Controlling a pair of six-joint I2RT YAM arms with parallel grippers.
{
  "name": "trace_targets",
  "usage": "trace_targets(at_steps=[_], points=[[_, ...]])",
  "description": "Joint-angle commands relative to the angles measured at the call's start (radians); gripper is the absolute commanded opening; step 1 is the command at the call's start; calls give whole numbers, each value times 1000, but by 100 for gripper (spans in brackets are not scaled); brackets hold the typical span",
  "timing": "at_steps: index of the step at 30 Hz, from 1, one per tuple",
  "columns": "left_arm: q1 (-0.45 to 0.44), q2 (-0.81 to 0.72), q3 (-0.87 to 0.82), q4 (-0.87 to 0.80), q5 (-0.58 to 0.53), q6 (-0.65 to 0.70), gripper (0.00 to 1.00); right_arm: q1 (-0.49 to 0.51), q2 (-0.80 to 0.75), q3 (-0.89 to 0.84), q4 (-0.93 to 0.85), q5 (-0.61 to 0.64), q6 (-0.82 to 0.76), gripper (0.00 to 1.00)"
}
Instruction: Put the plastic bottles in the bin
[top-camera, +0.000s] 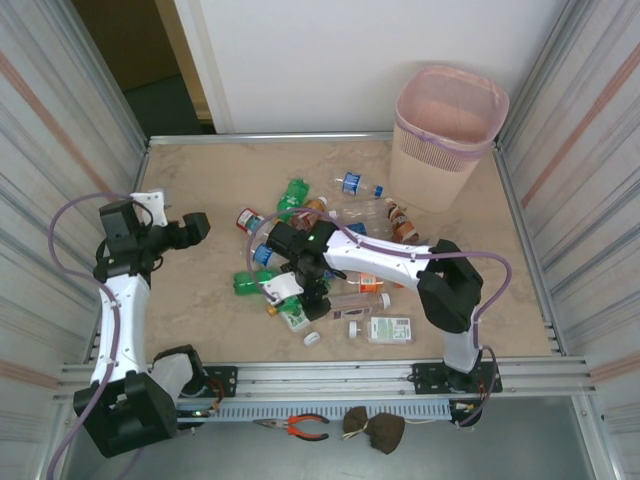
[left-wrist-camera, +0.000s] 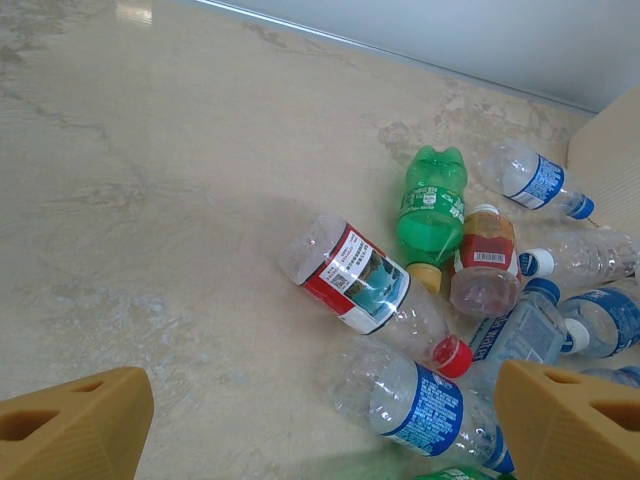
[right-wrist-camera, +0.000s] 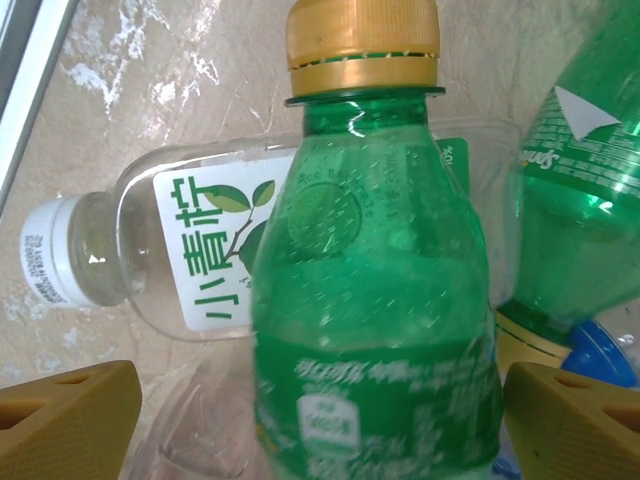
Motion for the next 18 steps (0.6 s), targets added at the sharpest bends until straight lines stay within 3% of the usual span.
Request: trace_targets(at_steps=[1,18], points=[[3,0,-5,14,38,-10,89,6,40,35,-23,17,15,89],[3,6,-2,12,37,-10,88,7,82,48,-20,31,46,73]])
